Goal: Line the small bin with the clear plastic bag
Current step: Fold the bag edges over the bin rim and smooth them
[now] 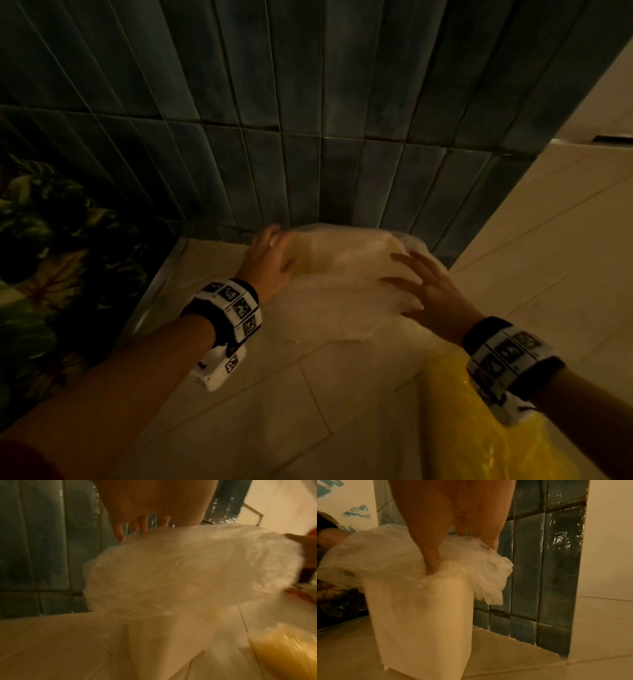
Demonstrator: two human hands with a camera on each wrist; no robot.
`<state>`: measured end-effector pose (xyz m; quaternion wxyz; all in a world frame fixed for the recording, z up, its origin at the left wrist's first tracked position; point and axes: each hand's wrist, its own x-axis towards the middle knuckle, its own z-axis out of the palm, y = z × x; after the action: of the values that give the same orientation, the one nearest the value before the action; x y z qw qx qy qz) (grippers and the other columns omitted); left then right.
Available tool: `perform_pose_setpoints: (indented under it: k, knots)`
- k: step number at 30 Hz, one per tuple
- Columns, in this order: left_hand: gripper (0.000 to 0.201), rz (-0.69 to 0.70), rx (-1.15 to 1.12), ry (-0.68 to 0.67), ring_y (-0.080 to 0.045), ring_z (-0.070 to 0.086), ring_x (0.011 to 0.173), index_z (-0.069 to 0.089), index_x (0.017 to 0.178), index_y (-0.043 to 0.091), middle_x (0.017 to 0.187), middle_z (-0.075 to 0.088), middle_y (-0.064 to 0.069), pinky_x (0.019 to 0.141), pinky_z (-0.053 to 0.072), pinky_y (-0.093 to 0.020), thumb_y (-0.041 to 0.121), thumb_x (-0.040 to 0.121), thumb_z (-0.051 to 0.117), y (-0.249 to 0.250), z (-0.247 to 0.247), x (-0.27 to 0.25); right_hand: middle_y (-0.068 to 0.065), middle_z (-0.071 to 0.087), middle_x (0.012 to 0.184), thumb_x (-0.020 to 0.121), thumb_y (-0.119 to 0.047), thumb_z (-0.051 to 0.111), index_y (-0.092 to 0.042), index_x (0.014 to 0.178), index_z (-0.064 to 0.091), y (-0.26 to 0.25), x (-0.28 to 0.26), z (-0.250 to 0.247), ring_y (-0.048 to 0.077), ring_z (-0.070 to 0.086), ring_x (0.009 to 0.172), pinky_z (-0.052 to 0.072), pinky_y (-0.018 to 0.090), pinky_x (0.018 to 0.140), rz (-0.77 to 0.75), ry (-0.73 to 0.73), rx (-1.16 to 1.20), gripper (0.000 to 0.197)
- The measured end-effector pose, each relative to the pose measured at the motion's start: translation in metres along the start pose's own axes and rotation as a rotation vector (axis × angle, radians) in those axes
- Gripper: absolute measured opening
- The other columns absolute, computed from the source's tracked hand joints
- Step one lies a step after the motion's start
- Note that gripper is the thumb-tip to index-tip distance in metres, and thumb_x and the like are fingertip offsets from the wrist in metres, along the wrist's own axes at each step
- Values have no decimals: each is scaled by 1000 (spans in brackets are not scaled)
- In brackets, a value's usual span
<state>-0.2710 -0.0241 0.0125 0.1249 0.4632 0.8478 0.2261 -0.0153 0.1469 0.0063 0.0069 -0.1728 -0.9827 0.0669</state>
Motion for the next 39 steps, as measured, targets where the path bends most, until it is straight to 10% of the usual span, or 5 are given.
perform_pose_setpoints:
  k: [5,15,23,29,39]
  knots:
    - [92,327,393,-381,-20,14,142,24,145,30,152,22,3,119,6,-46,82,70,21,-3,-10,-36,9,39,137,62,-17,83,-30,126,55,-10,4,1,36,27,125,42,55,99,48,182,2,71]
    - [61,383,322,-274,-19,30,136,30,144,25,146,32,1,115,-10,-52,11,88,52,-7,10,-30,6,66,94,61,1,82,-17,103,66,-5,-41,42,27,64,76,57,40,66,-92,215,50,48]
    - [54,428,327,-14,-32,51,101,43,93,15,112,36,-8,84,53,-45,16,58,83,-18,13,-35,-6,40,144,98,-45,21,-36,143,33,-19,-36,67,17,37,133,21,36,114,25,-315,52,47]
    - [108,118,-37,-102,-20,22,132,22,136,26,141,12,5,109,32,-38,84,51,54,-28,-1,-58,3,58,84,89,-60,34,-10,89,64,-9,-34,7,21,55,75,52,42,69,188,403,448,57]
    - [135,-77,-539,-82,-10,17,140,-14,145,37,156,5,9,113,25,-37,25,58,88,-27,30,-44,7,27,153,92,-43,49,-33,149,-3,-19,25,5,25,43,129,38,35,102,512,6,847,77]
